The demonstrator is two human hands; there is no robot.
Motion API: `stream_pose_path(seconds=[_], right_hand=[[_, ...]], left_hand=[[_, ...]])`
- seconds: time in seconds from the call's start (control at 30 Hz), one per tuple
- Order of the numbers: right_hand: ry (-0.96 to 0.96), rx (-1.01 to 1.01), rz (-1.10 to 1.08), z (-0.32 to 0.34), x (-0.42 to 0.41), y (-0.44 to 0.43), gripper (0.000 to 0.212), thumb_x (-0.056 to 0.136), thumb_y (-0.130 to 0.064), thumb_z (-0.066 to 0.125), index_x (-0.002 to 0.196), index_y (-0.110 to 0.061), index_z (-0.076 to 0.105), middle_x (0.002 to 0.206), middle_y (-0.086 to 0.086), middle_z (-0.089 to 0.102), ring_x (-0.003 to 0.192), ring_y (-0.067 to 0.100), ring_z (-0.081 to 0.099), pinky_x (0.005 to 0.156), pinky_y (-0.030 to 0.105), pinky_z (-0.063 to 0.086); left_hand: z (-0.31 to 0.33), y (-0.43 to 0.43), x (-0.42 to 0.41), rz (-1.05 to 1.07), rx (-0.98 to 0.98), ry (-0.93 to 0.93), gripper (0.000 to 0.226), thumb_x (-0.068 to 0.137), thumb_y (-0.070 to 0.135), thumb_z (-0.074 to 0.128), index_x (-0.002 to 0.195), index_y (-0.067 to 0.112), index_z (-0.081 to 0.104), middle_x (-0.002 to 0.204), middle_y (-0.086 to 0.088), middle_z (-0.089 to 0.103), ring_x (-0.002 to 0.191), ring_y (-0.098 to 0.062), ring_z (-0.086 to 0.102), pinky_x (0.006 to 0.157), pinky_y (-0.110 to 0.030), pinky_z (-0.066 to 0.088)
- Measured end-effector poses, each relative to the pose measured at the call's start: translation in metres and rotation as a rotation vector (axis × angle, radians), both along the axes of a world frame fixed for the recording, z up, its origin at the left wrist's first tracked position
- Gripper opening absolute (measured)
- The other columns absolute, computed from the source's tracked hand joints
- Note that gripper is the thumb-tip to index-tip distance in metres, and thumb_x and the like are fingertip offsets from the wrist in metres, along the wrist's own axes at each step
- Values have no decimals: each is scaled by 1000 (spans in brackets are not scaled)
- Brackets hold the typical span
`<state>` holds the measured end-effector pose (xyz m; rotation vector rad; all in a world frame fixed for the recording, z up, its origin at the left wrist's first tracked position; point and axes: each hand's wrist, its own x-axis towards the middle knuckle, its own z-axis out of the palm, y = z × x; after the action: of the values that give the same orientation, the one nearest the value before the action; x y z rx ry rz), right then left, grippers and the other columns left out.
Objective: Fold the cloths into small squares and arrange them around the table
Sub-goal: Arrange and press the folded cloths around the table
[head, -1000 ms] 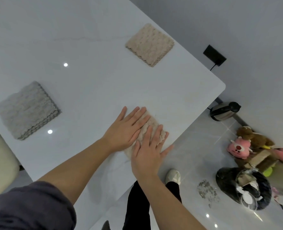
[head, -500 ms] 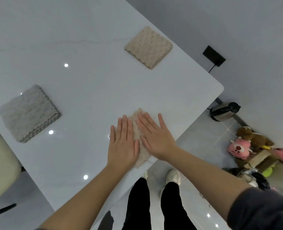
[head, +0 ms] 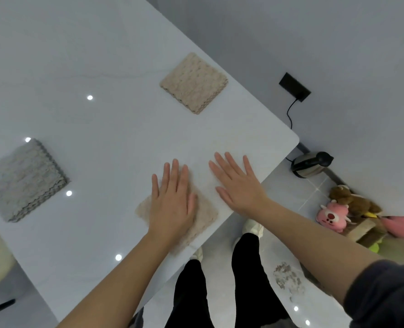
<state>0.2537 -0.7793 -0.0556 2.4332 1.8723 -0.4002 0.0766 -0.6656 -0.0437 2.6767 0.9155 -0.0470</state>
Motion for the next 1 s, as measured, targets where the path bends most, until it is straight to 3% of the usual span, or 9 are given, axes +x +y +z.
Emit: stream_pose_path(seconds=[0.17,0.33,0.43,0.53,0.73,1.0], right_hand=[[-13,-70,-8,16,66,-2,61,99,-42,20,154,-18,21,162,8,17,149,29,16,116,58,17],[37,-143,53,18,134,-4,68,91,-48,-3,156,-25,0,164,2,-6,151,24,-7,120,54,1],[33,-193,161,20,180,-5,72,87,-49,-12,155,-26,-7,163,1,-13,150,24,-12,119,53,-3],[42,-180,253,27,222,-2,71,90,-48,-6,156,-24,2,164,4,-4,151,27,-5,119,57,6],[51,-184,351,37,286,18,59,104,-40,21,156,-24,-1,164,2,-9,150,24,-12,120,55,1],[71,-172,568,32,332,93,58,105,-40,25,156,-27,1,164,1,-10,150,23,-13,120,53,-4]], left_hand=[[-2,-10,60,11,16,52,64,95,39,20,153,9,22,160,-15,15,149,-30,9,118,-52,7],[-7,-22,123,112,-46,86,67,95,42,15,155,12,11,162,-11,2,149,-29,-4,119,-49,1],[-8,-33,160,237,-85,104,63,98,39,24,155,12,12,162,-12,2,149,-31,-3,120,-51,4],[-5,-43,194,340,-106,113,63,101,35,34,155,12,11,163,-11,-1,150,-29,-5,120,-51,4],[4,-51,253,460,-94,87,63,100,35,34,155,14,11,163,-10,-2,150,-26,-8,120,-50,2],[-6,-17,306,687,-28,-14,64,97,26,47,153,9,22,162,-13,6,150,-28,-1,119,-52,6]])
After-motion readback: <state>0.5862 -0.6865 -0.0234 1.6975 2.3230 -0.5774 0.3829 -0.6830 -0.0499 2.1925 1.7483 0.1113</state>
